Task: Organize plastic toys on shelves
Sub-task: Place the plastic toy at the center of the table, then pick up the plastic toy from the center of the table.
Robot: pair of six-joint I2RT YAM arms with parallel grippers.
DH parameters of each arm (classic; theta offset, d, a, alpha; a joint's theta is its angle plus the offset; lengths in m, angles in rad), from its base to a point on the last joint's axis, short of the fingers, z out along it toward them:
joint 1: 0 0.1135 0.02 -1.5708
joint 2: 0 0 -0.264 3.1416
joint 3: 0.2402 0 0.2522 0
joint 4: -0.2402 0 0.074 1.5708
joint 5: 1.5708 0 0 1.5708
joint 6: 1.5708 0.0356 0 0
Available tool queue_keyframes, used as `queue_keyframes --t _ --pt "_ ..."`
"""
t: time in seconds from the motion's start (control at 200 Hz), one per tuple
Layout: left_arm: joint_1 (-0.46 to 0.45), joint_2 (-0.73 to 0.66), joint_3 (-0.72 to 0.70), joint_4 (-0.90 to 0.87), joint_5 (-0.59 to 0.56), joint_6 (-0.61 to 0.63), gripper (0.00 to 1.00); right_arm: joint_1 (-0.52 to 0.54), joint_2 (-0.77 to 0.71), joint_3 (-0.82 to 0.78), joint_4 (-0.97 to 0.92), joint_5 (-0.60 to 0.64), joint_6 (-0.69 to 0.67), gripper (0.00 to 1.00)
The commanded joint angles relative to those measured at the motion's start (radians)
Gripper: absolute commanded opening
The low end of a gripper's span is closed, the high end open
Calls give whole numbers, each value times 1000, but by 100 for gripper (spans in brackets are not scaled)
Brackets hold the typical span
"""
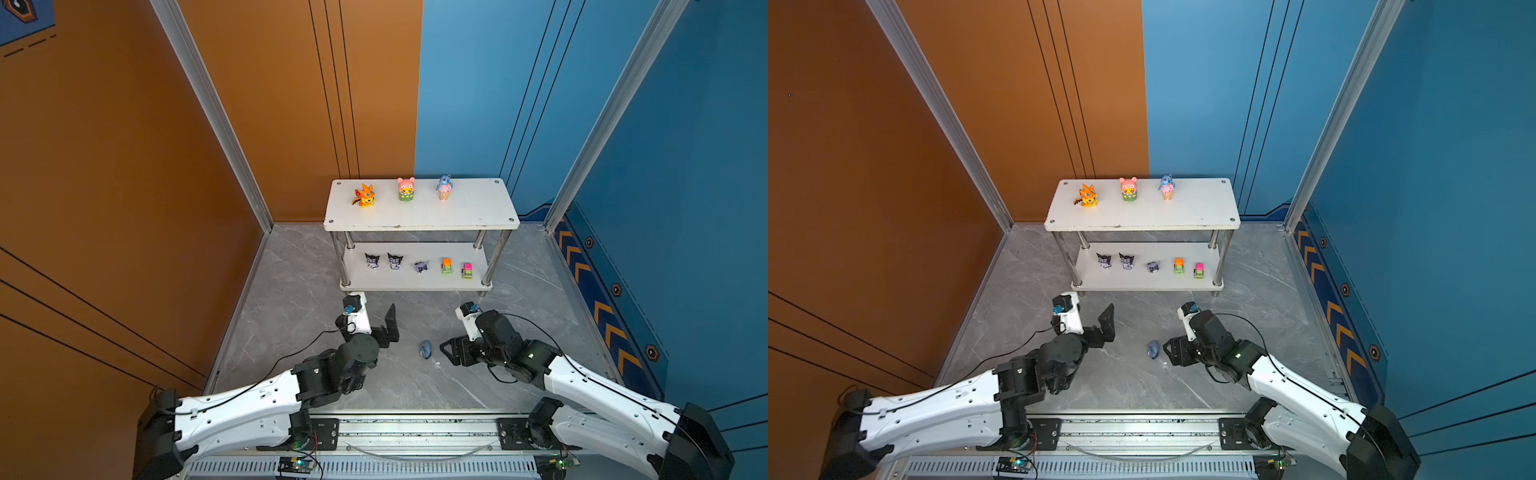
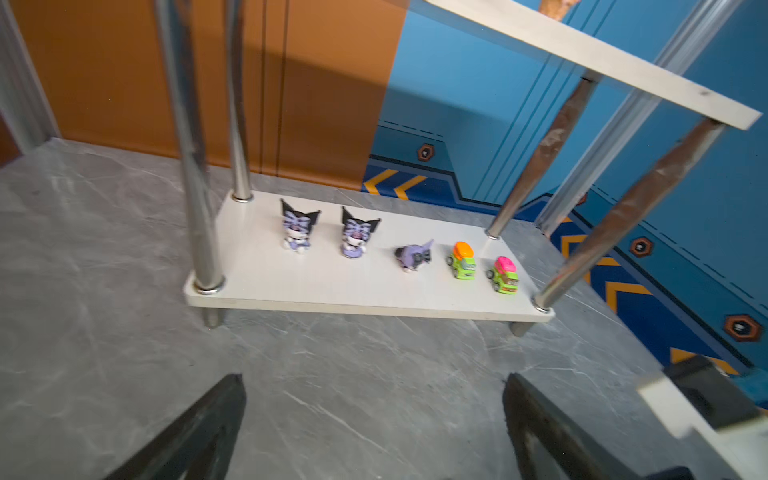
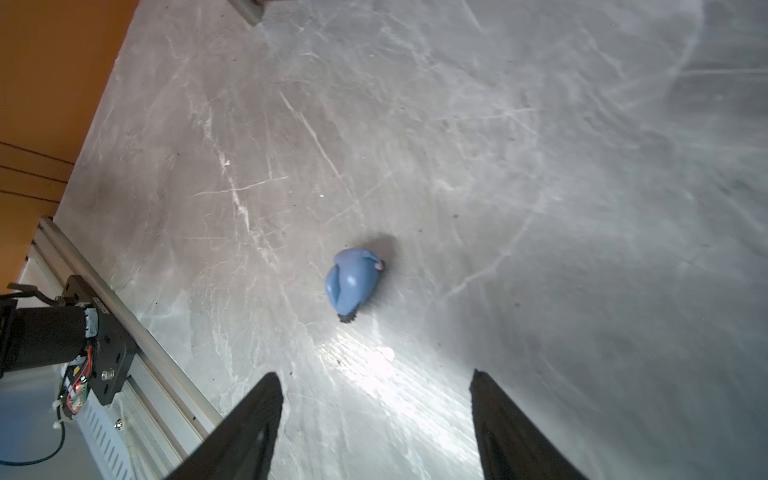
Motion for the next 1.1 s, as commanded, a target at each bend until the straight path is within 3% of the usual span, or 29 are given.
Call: queue_keyframes --t 0.0,0.11,0.22,0.561,0.726,1.096 --pt "74 -127 -76 -149 48 23 98 85 83 -14 157 178 131 71" --pt "129 -222 -102 -207 68 13 98 151 200 4 220 249 219 70" --pt "157 -251 -98 -230 90 29 98 156 292 15 285 242 289 71" --pt "240 -247 -109 -247 162 55 98 158 439 87 310 189 309 61" --pt "277 -259 -116 -248 211 60 98 175 473 81 322 190 336 54" --pt "323 -290 -146 -251 248 51 98 216 498 66 287 235 388 53"
